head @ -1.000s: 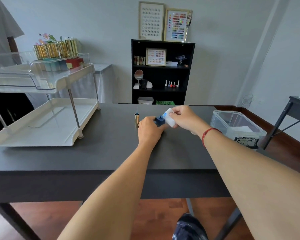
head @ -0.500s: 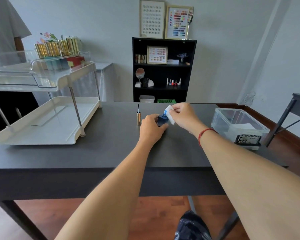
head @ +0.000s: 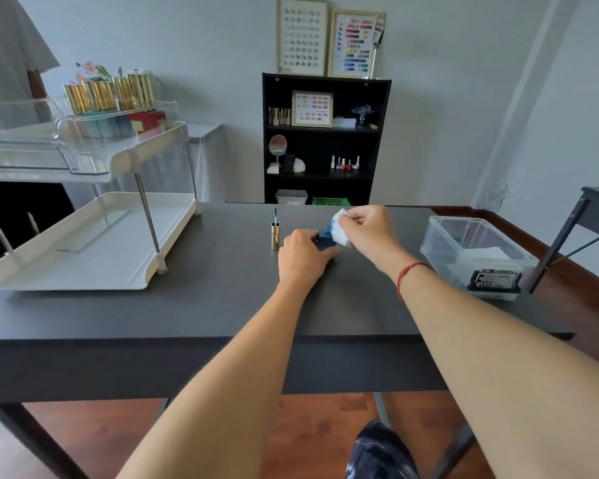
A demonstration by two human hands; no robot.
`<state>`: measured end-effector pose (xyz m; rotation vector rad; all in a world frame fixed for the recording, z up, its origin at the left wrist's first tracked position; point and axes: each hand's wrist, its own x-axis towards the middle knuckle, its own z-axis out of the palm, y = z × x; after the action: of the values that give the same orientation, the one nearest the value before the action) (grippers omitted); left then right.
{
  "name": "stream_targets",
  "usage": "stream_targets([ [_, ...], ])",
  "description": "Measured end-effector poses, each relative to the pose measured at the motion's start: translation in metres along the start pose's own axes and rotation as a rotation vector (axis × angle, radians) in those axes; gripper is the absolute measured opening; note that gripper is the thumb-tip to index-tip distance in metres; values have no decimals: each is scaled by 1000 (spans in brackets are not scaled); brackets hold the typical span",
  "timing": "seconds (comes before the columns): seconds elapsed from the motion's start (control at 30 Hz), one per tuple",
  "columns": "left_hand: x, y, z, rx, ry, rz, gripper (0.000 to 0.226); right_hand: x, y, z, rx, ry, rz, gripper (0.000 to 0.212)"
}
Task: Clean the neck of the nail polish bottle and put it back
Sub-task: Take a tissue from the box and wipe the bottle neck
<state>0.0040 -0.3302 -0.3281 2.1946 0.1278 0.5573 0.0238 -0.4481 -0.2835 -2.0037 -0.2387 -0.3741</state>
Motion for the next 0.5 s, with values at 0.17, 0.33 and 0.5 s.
stream_targets([
  [0.17,1,-1,1,-12,-5,-21,36,2,3,1,18,43,23,16],
  [0.33,2,-4,1,-22,-22,-18,35,1,4,2,-76,14,-46,21],
  [0.5,2,-4,1,-70,-6,-43,26,-1,0,2,-86,-29,-73,20],
])
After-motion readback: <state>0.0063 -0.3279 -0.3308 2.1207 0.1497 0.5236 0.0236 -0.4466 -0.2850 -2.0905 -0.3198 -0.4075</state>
